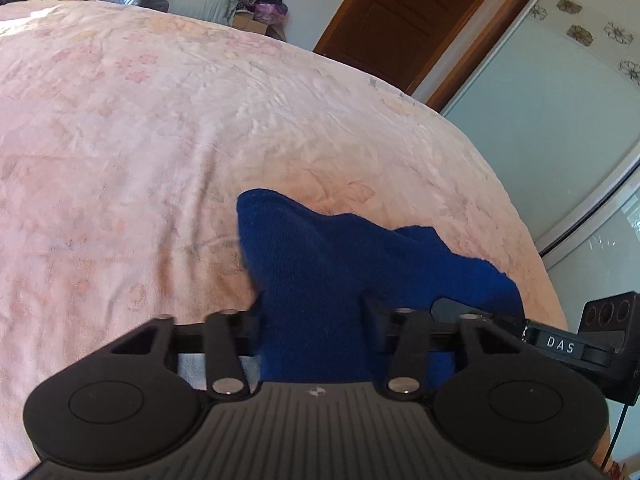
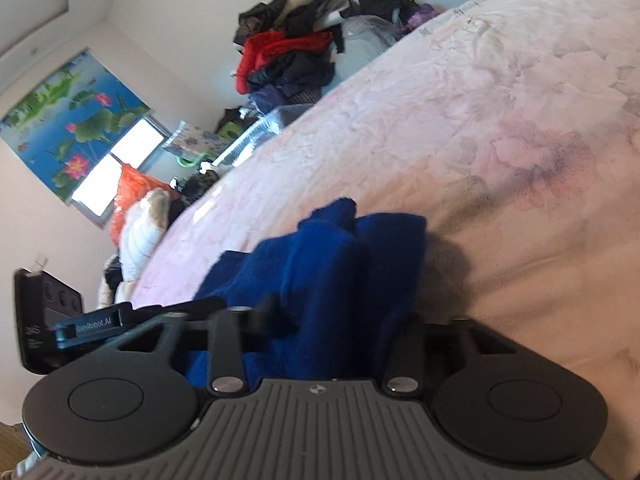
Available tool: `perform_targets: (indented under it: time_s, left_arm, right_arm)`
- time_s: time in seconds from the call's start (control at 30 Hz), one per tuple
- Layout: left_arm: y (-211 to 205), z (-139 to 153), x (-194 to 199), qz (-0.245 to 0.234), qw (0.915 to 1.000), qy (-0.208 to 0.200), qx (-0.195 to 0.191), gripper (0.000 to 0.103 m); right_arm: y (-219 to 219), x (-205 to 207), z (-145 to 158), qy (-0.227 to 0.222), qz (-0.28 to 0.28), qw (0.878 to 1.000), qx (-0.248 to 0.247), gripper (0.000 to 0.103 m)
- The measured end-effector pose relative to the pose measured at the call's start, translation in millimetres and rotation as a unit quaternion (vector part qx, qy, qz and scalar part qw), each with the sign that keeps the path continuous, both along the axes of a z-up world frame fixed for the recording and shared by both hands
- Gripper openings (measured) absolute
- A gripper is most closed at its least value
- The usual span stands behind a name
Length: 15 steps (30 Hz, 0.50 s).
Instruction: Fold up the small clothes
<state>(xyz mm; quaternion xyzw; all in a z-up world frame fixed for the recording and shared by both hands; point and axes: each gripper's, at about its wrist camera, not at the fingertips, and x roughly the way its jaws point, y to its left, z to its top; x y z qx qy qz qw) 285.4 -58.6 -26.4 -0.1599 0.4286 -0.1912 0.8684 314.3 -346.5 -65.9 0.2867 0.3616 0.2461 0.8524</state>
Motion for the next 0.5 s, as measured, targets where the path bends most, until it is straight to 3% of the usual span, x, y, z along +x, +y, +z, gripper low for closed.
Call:
perform_targets:
  time_s: [0.07,0.2,0.4,0.5]
  left_arm:
    - [-0.8,6.8,-12.1,-0.003,0.9996,-0.023,0.015,0.022]
    - [1.2,27.7,-41.7,0.000,0.9971,-0.070,0.030,0.019]
    - [35.5,81.4,-104.3,-0.001,0.9899,-0.142,0.002,0.017]
    - [59.1,111.3,-141.5,0.011,0.9838,-0.179,-0.002,0.010]
  right_arm:
    - [3.2,-8.9,5.2,-0.011,-0.010,1.000,-0.007,0.025]
    - [13.3,-37.4,31.1,-0.050,-0.023,0.998,-0.016,0.023]
    - [36.5,-104.3,101.9,-0.137,-0.015,0.990,-0.036,0.023]
    - [44.2,-139.7,135.8,-0.167,-0.012,0.985,-0.040,0.022]
